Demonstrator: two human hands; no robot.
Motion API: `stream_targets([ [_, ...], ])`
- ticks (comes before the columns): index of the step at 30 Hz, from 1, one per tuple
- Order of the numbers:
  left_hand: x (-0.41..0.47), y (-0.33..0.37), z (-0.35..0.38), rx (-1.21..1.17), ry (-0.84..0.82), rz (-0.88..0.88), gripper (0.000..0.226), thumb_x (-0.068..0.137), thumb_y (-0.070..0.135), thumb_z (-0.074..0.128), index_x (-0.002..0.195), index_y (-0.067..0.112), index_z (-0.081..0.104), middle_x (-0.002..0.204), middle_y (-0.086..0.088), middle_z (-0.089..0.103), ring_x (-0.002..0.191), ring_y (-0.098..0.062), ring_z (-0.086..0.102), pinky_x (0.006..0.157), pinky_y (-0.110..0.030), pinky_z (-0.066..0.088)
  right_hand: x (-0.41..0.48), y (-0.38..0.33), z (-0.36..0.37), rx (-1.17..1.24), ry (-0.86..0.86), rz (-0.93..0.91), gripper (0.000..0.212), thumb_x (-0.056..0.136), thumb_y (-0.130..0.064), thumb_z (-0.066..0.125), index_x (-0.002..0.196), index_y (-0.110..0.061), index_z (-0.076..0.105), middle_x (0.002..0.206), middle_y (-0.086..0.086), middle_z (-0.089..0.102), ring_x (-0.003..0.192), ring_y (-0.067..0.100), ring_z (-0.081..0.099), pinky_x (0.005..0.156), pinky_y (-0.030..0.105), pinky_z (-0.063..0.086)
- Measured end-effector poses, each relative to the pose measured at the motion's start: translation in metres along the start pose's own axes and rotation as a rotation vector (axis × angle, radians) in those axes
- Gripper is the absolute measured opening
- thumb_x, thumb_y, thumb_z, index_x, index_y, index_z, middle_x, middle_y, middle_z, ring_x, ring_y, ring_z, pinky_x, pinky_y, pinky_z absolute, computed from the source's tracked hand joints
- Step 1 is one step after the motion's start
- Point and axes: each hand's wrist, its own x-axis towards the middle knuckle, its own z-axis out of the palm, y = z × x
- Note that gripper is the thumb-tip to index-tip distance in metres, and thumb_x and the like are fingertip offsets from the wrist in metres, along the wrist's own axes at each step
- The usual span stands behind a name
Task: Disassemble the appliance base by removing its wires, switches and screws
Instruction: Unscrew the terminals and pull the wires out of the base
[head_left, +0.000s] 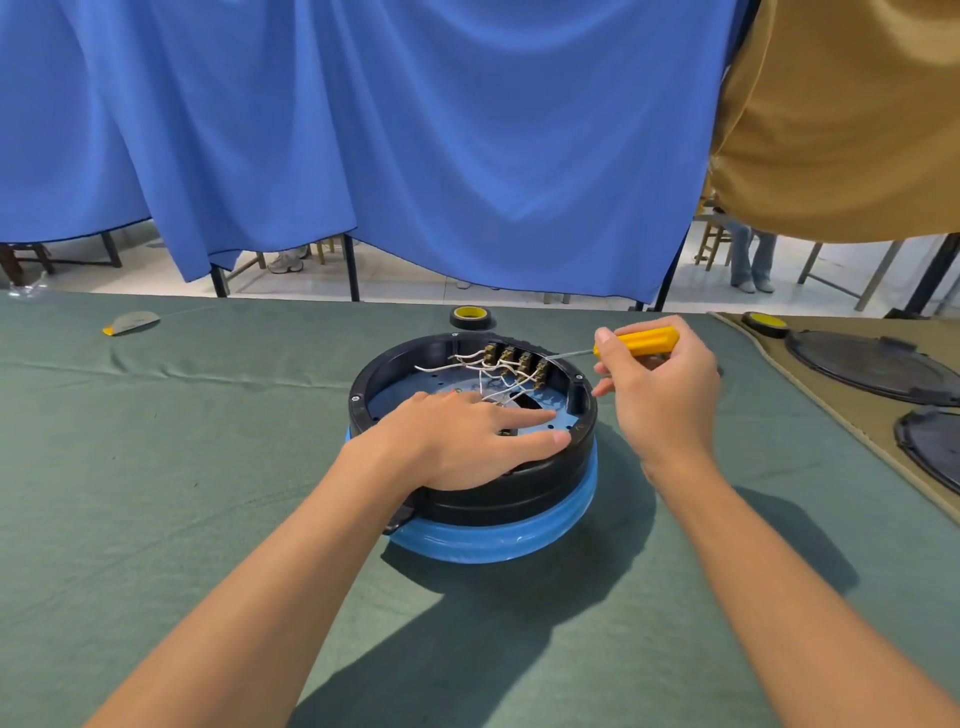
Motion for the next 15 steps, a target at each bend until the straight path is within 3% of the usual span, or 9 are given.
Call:
stream_targets([
  [5, 0.001, 0.001, 0.000, 0.001, -0.039, -0.031, 0.083, 0.068, 0.092, -0.001, 0.140, 0.061, 0.024, 0.158, 0.011, 0.024, 0.148, -0.018, 0.014, 0.112, -0.056, 0.014, -0.012, 0.004, 0.014, -0.031, 0.080, -0.066, 0.018, 0.093, -0.029, 0.064, 0.083, -0.020, 0.051, 0.073, 0.002, 0.066, 0.051, 0.004, 0.064, 0.051, 0.017, 0.051],
  [10, -0.001, 0.003, -0.002, 0.000, -0.036, -0.032, 0.077, 0.071, 0.090, 0.001, 0.137, 0.063, 0.029, 0.156, 0.010, 0.029, 0.147, -0.019, 0.016, 0.111, -0.054, 0.018, -0.019, 0.003, 0.022, -0.017, 0.074, -0.099, 0.019, 0.095, -0.027, 0.062, 0.086, -0.020, 0.047, 0.071, -0.004, 0.061, 0.050, 0.004, 0.064, 0.048, 0.020, 0.051],
  [15, -0.002, 0.005, -0.002, 0.004, -0.044, -0.014, 0.071, 0.075, 0.088, 0.001, 0.135, 0.064, 0.031, 0.155, 0.013, 0.030, 0.147, -0.015, 0.015, 0.111, -0.054, 0.018, -0.021, 0.007, 0.025, -0.067, 0.086, -0.153, 0.020, 0.096, -0.028, 0.060, 0.090, -0.015, 0.046, 0.072, -0.005, 0.059, 0.050, 0.007, 0.065, 0.052, 0.032, 0.053],
])
